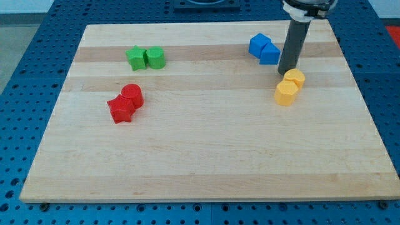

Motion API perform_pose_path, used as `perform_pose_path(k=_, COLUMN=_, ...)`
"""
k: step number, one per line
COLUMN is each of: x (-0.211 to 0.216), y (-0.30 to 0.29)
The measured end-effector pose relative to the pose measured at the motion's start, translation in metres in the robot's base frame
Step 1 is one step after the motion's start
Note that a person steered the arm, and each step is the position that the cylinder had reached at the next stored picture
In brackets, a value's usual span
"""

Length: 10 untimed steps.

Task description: Slightly move the yellow blocks to the bottom left side

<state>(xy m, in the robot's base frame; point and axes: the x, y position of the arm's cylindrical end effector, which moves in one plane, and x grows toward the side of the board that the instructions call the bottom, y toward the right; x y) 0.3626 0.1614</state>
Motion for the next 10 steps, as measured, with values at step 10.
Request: perform_pose_path(k=10, x=0.002, y=0.009)
